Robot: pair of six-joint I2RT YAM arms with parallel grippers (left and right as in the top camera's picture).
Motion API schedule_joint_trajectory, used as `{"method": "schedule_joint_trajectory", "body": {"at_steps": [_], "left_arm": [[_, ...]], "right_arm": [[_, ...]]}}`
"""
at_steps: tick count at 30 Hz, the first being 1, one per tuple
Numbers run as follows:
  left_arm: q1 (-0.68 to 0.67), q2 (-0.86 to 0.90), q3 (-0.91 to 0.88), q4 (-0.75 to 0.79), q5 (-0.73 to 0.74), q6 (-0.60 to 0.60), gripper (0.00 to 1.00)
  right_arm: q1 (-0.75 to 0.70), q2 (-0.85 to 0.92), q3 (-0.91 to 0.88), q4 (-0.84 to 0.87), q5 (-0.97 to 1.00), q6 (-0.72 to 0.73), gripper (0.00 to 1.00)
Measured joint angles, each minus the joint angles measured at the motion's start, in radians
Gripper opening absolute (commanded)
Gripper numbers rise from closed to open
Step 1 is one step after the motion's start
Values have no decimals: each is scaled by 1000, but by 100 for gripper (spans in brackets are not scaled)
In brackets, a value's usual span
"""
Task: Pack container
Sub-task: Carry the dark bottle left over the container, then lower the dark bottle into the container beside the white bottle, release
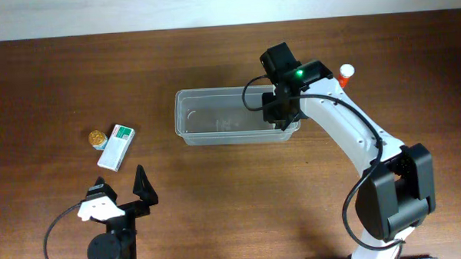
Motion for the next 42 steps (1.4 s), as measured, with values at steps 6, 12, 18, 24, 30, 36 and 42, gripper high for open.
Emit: {"method": "schedule_joint_trajectory", "body": {"at_steps": [6,12,18,24,30,36,42], "left_arm": [[0,0,0,0,0,0,99],[0,0,0,0,0,0,99],[0,0,0,0,0,0,99],[0,0,0,0,0,0,99],[0,0,0,0,0,0,99],[0,0,0,0,0,0,99],[0,0,0,0,0,0,99]], "right_arm": [[0,0,-21,13,3,33,17],[0,2,-51,41,4,50,17],[0,2,-58,54,11,59,17],[0,18,-58,65,27,70,16],[0,56,-58,78,30,76,16],[0,75,-58,90,34,77,16],[0,75,-58,95,39,81,50]]}}
